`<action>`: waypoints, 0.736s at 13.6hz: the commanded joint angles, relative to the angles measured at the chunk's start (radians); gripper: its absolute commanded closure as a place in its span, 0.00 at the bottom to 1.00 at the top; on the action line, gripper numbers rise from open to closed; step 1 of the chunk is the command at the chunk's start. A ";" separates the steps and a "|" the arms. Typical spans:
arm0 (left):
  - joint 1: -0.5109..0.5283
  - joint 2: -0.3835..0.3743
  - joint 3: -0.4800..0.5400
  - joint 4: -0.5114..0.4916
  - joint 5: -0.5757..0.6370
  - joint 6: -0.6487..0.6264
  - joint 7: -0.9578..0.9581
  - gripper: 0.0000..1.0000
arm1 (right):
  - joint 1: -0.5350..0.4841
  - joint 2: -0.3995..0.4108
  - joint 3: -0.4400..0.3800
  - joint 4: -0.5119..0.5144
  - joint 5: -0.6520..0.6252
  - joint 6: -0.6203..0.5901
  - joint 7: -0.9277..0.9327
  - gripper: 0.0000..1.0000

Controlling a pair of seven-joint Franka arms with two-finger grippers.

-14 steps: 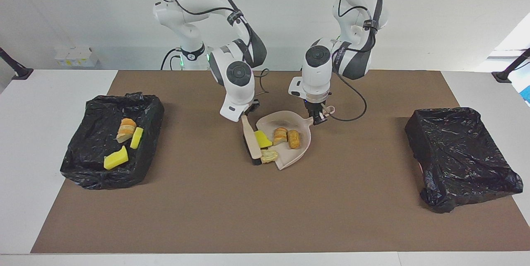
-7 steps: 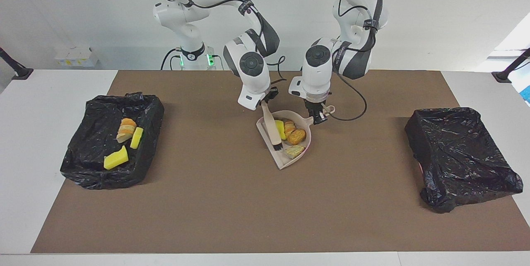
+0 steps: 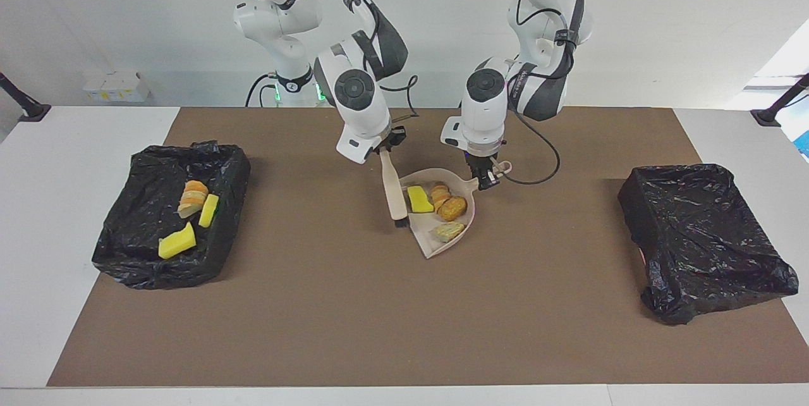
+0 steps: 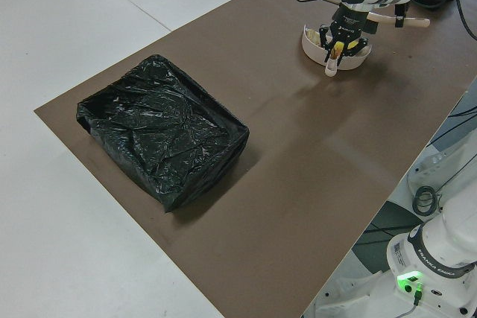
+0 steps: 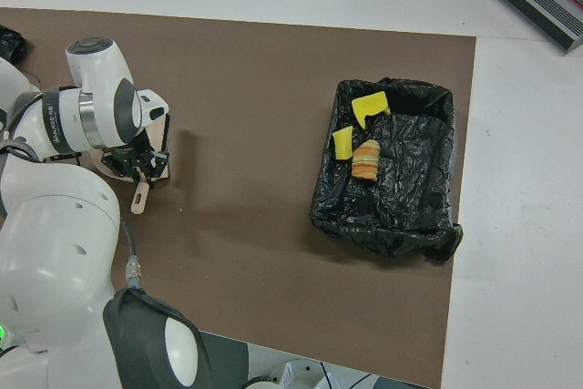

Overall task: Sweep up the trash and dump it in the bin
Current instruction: 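Carry the loaded dustpan with the left gripper over the nearer bin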

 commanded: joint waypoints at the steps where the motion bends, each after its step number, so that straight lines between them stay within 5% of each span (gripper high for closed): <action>1: -0.012 -0.024 0.011 -0.032 0.014 0.001 0.024 1.00 | -0.012 -0.070 0.004 -0.010 0.021 -0.067 -0.013 1.00; 6: 0.047 -0.087 0.015 -0.002 0.018 -0.028 0.209 1.00 | 0.074 -0.141 0.012 -0.058 -0.005 -0.086 0.156 1.00; 10: 0.147 -0.201 0.017 0.001 0.018 -0.097 0.410 1.00 | 0.225 -0.051 0.013 -0.052 -0.031 0.057 0.355 1.00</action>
